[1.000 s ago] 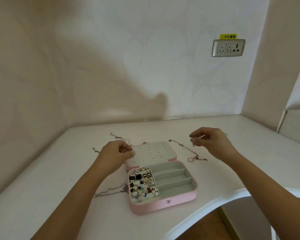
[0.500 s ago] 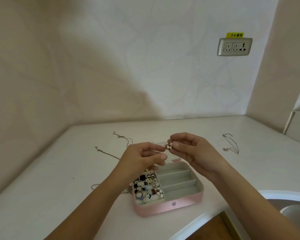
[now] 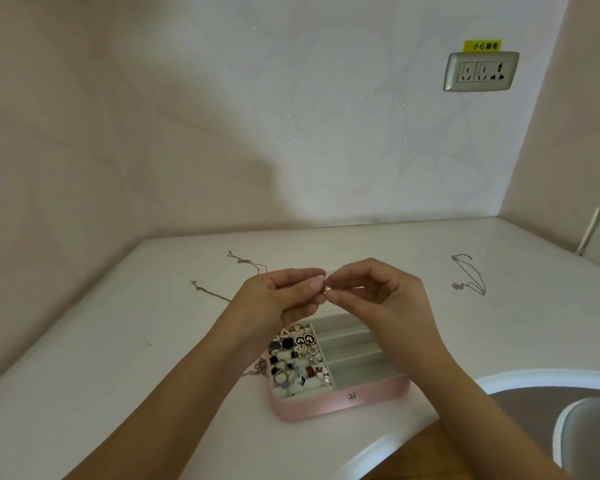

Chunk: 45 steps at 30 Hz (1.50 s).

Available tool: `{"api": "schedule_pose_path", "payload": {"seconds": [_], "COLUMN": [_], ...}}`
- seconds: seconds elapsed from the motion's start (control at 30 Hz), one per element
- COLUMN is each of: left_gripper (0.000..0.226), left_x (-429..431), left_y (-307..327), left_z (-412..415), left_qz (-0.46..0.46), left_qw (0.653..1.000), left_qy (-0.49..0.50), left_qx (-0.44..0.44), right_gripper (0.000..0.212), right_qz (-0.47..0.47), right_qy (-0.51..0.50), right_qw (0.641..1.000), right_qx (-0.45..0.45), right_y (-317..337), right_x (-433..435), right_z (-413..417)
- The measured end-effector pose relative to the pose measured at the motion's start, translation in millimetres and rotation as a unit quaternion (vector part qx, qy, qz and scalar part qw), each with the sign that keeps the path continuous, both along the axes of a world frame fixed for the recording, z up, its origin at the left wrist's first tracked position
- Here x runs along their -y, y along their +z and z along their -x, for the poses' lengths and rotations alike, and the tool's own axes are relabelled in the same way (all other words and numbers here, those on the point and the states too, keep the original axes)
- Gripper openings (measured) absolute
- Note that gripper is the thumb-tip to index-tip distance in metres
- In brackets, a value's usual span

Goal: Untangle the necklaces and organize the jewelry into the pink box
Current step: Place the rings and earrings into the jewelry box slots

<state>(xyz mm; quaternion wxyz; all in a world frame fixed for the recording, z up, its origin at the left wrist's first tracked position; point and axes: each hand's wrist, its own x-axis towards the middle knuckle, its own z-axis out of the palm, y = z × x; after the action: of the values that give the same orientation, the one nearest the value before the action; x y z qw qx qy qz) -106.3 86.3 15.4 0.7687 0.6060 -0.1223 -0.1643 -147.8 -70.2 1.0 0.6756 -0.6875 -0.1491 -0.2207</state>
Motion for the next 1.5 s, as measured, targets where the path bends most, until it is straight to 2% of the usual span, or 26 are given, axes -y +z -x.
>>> {"api": "schedule_pose_path", "payload": {"seconds": [0.1,0.17,0.27,0.37,0.5,0.7,0.87,1.03,1.13,1.5], "left_gripper": [0.034,0.027,0.012,0.01,0.009,0.01,0.011,0.008,0.007,0.005], "left_x": [-6.6,-16.0,-32.3,-36.3,-29.7,-22.1,-20.0,-17.4,-16.4,-8.2], "left_y": [4.1,10.8,22.3,24.0,20.1,13.8,13.3,9.2,9.2,5.2], "left_z": [-3.2,-5.1,-3.6,0.8,6.1,9.8,11.3,9.5,9.6,11.9], "left_qz": [-0.083,-0.158,-0.304,-0.37,-0.408,-0.431,-0.446,-0.506,-0.503,-0.531], "left_qw": [0.996,0.985,0.94,0.903,0.882,0.867,0.861,0.83,0.834,0.809], "left_qy": [0.005,-0.015,-0.116,-0.194,-0.216,-0.236,-0.23,-0.194,-0.188,-0.172], "left_qx": [0.043,0.071,0.102,0.095,0.096,0.08,0.089,0.134,0.128,0.184], "right_gripper": [0.023,0.02,0.012,0.009,0.015,0.011,0.013,0.014,0.015,0.017], "right_qz": [0.033,0.051,0.101,0.196,0.288,0.336,0.35,0.353,0.354,0.366], "right_qy": [-0.002,0.013,0.001,-0.033,-0.056,-0.065,-0.062,-0.066,-0.068,-0.071], "right_qw": [0.999,0.999,0.994,0.979,0.956,0.939,0.935,0.933,0.933,0.927], "right_qx": [-0.001,-0.009,-0.035,-0.041,-0.027,-0.018,-0.018,-0.023,-0.026,-0.03], "right_y": [-4.5,-7.3,-13.6,-22.1,-33.0,-40.2,-41.4,-43.2,-43.5,-44.5], "right_x": [0.1,2.3,8.9,16.4,21.1,23.7,23.4,24.4,24.2,25.4], "right_z": [-1.8,-1.8,1.0,5.5,11.0,11.4,9.1,7.7,7.0,8.1]}}
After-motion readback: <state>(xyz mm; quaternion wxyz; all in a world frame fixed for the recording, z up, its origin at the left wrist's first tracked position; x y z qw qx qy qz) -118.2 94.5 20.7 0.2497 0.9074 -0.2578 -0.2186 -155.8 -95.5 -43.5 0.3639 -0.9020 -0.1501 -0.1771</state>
